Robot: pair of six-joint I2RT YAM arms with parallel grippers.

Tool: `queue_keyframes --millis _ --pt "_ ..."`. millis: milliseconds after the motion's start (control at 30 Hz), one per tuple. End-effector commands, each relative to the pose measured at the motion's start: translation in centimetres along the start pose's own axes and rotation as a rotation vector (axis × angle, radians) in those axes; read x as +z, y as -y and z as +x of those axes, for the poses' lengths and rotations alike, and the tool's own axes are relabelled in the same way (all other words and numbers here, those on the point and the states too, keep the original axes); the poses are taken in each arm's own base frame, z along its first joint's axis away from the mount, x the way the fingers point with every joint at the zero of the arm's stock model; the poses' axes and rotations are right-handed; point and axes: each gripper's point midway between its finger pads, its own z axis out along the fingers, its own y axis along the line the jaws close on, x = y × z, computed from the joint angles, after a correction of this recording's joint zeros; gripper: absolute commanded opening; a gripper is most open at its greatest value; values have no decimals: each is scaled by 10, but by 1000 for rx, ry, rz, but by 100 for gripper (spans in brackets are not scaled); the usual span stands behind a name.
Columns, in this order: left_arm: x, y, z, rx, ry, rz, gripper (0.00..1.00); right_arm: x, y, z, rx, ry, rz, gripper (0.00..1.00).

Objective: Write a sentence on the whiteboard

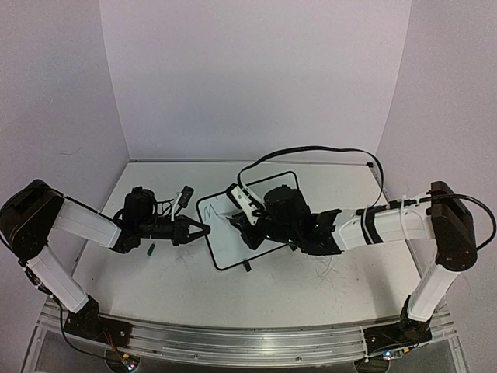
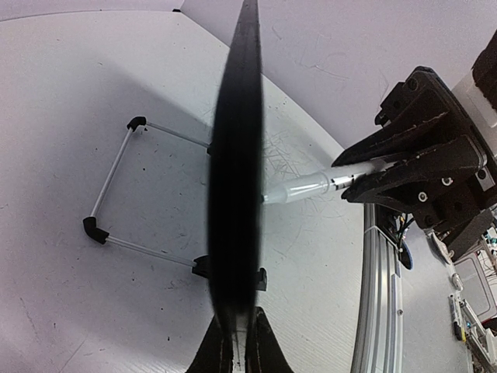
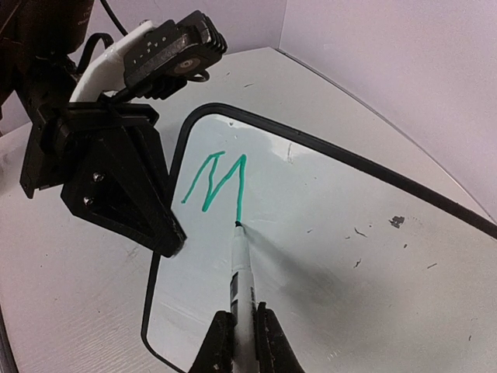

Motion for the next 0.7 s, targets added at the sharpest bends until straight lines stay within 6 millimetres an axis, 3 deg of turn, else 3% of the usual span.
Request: queue_keyframes --millis 0,100,167,333,667 --pt "-4 3 -4 75 17 -13 0 -17 6 -44 31 91 2 0" --pt "-4 3 -4 73 16 -12 0 -48 2 -74 41 181 -50 0" --pt "-4 3 -5 77 19 -14 0 -63 4 -79 26 210 -51 0" --pt "-4 3 -4 83 17 -14 0 -53 29 -40 21 117 -8 0" --pt "-8 5 -9 79 33 -28 0 -36 10 -61 -25 141 -62 0"
